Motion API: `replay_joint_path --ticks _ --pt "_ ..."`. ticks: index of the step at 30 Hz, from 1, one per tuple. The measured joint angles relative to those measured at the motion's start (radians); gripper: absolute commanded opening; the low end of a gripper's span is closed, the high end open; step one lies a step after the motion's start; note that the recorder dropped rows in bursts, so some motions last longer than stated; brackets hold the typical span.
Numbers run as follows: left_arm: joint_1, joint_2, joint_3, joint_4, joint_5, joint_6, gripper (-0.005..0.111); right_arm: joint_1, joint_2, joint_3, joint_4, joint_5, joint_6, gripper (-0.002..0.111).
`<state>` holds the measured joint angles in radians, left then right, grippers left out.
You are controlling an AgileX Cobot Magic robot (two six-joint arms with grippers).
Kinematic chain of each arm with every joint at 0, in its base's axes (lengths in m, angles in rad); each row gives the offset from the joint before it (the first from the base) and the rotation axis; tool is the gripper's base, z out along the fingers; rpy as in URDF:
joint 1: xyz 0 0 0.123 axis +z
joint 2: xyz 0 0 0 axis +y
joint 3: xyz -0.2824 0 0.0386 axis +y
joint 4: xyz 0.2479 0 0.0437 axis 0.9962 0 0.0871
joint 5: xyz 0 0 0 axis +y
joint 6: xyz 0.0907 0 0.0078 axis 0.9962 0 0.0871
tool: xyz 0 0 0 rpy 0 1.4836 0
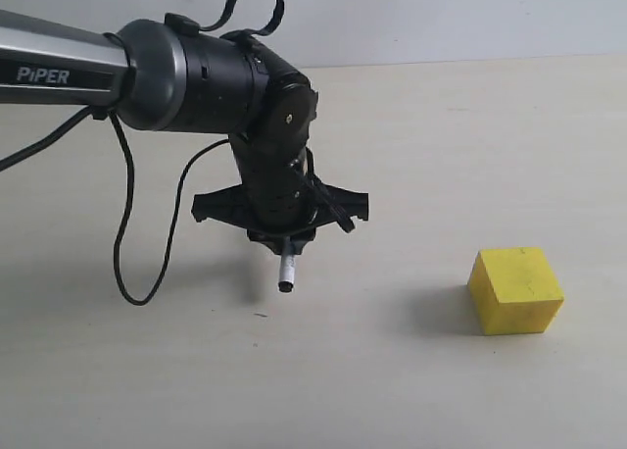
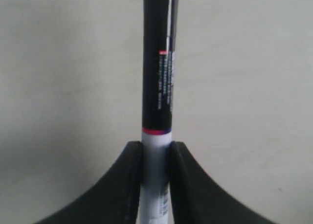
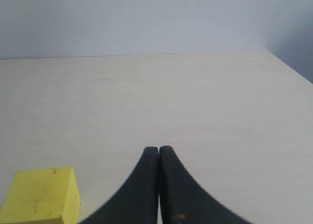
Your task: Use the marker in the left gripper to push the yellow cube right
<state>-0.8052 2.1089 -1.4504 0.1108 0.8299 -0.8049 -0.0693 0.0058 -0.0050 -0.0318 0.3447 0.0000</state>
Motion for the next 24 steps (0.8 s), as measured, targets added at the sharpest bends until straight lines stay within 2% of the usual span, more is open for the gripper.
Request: replay_joint_path --ticks 14,17,24 --pt "0.016 0.043 0.0 -0.014 0.0 -0.024 0.002 0.0 0.0 0.0 0.0 0.0 0.0 0.0" --pt "0.016 0.043 0.0 -0.014 0.0 -0.028 0.012 0.0 0.0 0.0 0.0 0.0 0.0 0.0" --pt "0.016 0.045 0.0 -0.014 0.0 -0.029 0.051 0.0 0.0 0.0 0.0 0.0 0.0 0.0"
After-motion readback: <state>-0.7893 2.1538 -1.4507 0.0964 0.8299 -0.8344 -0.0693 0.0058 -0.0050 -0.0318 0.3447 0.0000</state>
